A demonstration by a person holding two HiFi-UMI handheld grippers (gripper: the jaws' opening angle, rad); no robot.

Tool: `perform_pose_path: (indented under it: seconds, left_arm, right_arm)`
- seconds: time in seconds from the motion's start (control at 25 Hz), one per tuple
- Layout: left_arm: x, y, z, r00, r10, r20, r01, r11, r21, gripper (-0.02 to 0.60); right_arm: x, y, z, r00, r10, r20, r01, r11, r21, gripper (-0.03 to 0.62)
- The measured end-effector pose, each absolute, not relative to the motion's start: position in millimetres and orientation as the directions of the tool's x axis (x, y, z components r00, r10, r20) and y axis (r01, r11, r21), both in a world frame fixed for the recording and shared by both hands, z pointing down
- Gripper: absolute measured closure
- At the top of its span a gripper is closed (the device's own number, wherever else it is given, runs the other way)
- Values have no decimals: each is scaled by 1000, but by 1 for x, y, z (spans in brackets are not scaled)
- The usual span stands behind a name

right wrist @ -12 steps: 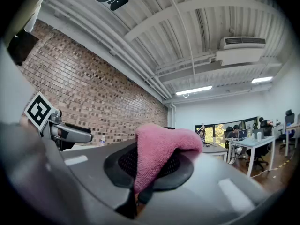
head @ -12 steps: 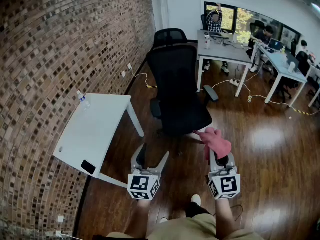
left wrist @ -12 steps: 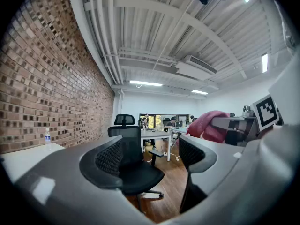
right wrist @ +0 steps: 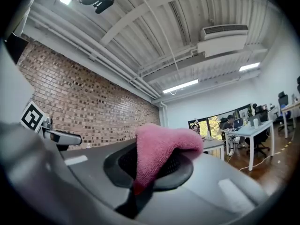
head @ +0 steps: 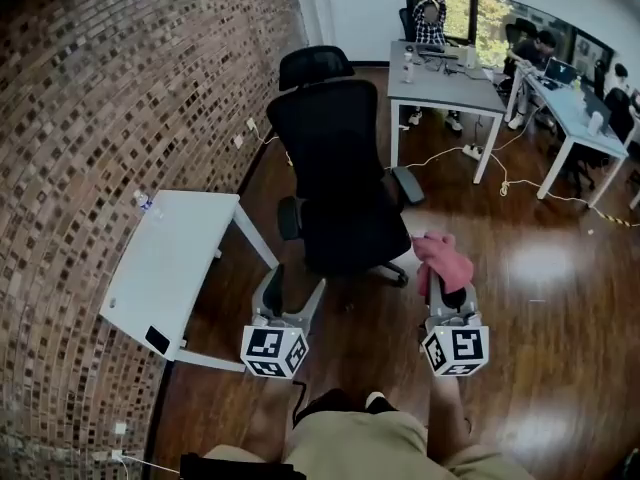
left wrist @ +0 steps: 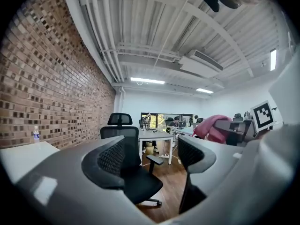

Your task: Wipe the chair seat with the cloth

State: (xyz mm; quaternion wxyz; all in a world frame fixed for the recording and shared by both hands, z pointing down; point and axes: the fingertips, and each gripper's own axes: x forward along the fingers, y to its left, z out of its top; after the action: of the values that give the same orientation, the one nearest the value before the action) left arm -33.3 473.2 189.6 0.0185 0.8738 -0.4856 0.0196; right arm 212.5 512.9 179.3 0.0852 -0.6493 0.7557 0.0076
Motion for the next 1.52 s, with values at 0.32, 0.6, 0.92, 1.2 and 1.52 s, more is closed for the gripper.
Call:
perform_pose_path:
  seconds: [0.32,0.6,0.92,1.2,1.52]
  left_arm:
    - [-9,432,192,524,-848,76,-851,-525,5,244]
    - [0,368,211,534,-842,72,-845,-533,42,245]
    - [6,268,201,569,-822,17,-822,-569,34,249]
    - [-34,186,196,522,-853,-7,-852,-521,-58,258]
    - [-41,101,248,464,-881,92,-885,-464,19,259]
  right_arm:
    - [208,463,194,-207,-973,-99,-970,217,-105,574]
    - [227,417,207,-174,-983,-61,-980,178,-83,574]
    - [220,318,188,-178,-982,-62,-984,179,-19,574]
    - [150,222,192,-251,-967,-28,-961,246,125,572]
    - [147,136,230,-288,-957,26,-954,289,75,572]
